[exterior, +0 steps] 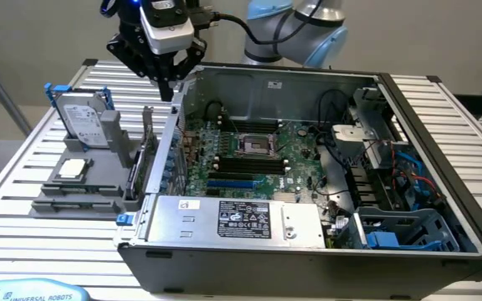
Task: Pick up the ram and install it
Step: 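Reach for the ram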
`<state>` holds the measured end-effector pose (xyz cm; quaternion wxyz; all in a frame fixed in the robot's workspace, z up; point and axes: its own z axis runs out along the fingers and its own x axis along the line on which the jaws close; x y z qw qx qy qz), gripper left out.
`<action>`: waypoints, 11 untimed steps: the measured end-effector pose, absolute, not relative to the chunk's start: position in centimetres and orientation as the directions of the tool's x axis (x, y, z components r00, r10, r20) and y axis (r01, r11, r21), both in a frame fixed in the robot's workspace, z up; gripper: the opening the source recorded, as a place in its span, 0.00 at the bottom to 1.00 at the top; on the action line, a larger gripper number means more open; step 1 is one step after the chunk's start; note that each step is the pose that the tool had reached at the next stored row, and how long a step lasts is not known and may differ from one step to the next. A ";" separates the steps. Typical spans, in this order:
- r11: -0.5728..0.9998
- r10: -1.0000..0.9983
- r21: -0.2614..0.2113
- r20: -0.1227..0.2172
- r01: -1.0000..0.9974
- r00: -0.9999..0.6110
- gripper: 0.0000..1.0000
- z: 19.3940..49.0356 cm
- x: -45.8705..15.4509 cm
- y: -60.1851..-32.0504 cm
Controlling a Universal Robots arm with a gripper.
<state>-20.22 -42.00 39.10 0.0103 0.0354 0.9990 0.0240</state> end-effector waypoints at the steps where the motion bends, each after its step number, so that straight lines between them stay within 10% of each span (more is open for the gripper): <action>1: 0.996 0.071 0.049 -0.019 0.070 -0.997 0.11 39.1 -20.7 -42.1; 11: 0.996 0.071 0.049 -0.019 0.070 -0.997 0.11 38.6 -25.2 -42.7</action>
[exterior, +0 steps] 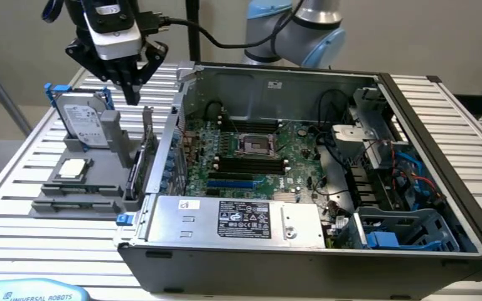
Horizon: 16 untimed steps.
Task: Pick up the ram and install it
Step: 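Reach for the ram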
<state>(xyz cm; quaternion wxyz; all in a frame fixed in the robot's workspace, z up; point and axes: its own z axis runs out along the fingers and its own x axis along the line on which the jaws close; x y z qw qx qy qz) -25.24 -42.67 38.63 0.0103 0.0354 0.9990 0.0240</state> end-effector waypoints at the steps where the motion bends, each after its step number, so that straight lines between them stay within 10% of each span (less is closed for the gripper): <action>1: 0.996 0.071 0.049 -0.019 0.070 -0.997 0.11 38.6 -25.7 -42.7; 16: 0.996 0.071 0.049 -0.019 0.070 -0.997 0.11 36.9 -32.5 -43.8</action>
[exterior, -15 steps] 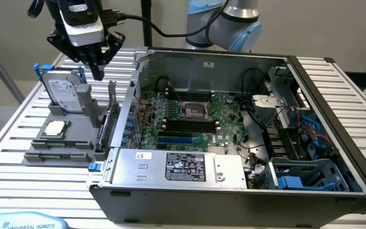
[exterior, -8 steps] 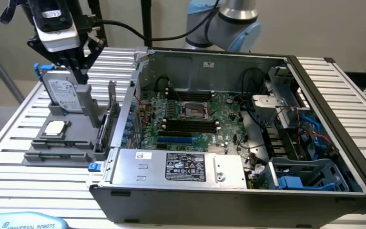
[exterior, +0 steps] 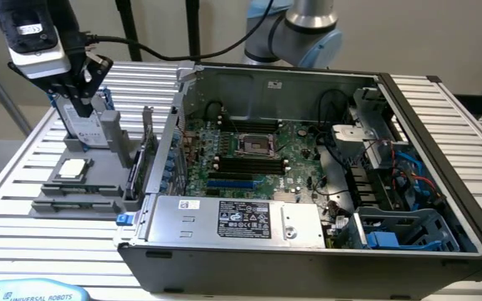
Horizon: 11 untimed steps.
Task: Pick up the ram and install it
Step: 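Reach for the ram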
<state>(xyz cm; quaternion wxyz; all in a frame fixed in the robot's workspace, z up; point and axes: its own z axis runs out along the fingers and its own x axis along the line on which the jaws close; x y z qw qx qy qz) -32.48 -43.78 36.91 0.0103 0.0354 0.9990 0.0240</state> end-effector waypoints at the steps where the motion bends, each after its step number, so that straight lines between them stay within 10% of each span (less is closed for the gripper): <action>1: 0.996 0.071 0.049 -0.019 0.070 -0.997 0.11 36.8 -33.0 -43.8; 11: 0.996 0.071 0.048 -0.014 0.070 -0.997 0.11 35.6 -37.4 -44.4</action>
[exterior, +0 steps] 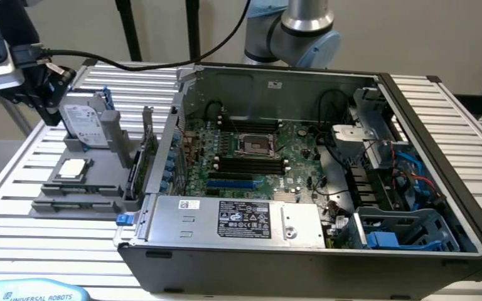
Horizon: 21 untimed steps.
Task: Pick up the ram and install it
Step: 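Reach for the ram, then pick up the ram and move it above insertion slot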
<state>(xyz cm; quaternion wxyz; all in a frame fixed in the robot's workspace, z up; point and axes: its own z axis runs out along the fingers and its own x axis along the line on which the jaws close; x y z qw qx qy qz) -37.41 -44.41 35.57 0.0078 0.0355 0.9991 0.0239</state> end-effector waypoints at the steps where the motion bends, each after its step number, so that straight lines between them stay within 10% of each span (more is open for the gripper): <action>1: 0.996 0.071 0.048 -0.013 0.070 -0.997 0.11 35.5 -37.7 -44.5; 21: 0.997 0.063 0.048 -0.009 0.063 -0.998 0.11 35.4 -37.9 -44.9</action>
